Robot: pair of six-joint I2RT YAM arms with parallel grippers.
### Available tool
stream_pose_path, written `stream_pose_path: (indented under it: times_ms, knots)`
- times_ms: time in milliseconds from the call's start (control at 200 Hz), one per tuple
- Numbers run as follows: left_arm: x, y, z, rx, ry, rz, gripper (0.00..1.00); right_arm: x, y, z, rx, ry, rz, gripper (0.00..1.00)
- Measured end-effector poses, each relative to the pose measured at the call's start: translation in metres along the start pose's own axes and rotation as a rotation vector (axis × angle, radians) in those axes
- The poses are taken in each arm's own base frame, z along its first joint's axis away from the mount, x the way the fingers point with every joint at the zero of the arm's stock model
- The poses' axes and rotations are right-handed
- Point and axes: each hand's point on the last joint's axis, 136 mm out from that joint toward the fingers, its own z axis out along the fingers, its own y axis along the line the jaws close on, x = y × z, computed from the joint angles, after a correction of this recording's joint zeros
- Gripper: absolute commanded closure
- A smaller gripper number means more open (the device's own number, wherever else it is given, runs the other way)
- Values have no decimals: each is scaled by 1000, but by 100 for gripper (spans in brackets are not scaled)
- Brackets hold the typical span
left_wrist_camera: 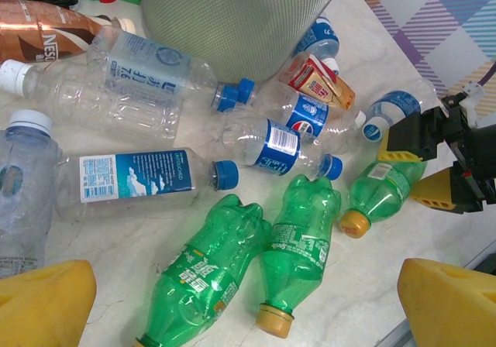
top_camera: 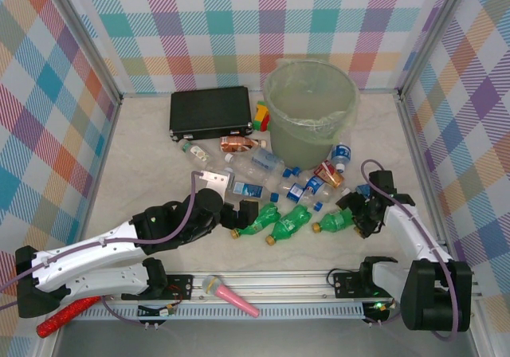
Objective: Put the plastic bottles in the bin
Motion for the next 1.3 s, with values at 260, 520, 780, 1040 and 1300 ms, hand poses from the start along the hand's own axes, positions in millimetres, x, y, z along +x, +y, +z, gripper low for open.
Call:
stream_pose_path:
  times_ms: [260, 520, 780, 1040, 1300]
  knots:
    - [0, 1, -2, -1, 1, 0, 0, -1, 1, 6, -22, -5, 14, 32]
    - [1, 3, -4, -7, 7, 4, 0, -2, 3, 5, -41, -20, 11, 40]
    - [-4, 6, -11, -12, -13, -1, 0, -2, 9, -29, -117, -123, -34, 43]
    - [-10, 9, -14, -32, -34, -3, 0, -14, 46, -107, -242, -288, -152, 40]
    - [-24, 10, -21, -52, -76, -11, 1, -34, 114, -217, -417, -478, -277, 40]
